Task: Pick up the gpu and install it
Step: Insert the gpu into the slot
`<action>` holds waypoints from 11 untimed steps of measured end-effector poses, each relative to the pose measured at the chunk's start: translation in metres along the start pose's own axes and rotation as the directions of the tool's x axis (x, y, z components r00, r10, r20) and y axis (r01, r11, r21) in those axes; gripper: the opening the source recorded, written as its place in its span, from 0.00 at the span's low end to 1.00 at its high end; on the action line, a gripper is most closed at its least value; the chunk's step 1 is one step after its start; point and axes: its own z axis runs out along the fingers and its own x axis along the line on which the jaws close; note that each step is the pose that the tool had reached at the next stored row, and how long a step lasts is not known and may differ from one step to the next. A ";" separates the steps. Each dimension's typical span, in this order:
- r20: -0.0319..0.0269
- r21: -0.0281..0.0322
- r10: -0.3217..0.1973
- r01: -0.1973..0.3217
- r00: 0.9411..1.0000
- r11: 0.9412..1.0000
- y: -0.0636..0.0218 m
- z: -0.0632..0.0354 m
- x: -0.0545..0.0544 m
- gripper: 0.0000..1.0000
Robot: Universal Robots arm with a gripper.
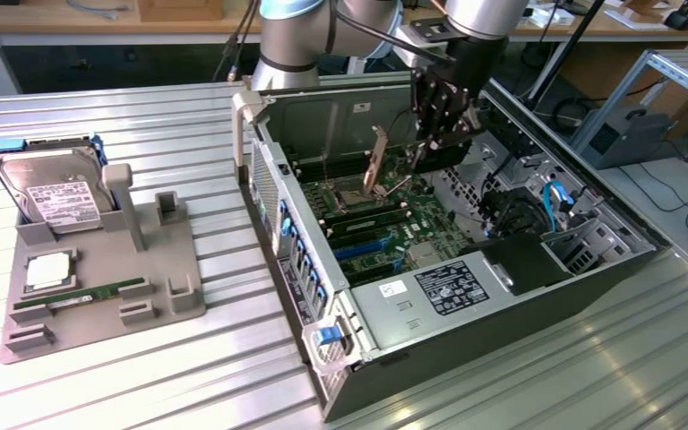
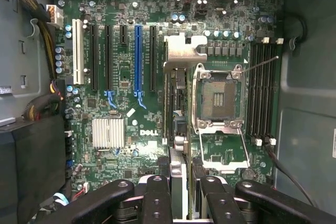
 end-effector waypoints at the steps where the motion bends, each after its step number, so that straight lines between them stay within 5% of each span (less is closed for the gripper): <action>1: 0.000 0.000 0.000 0.000 1.000 1.000 0.0000 0.0003 0.000 0.27; 11: 0.000 0.000 -0.002 0.002 1.000 1.000 0.0002 0.0054 0.001 0.27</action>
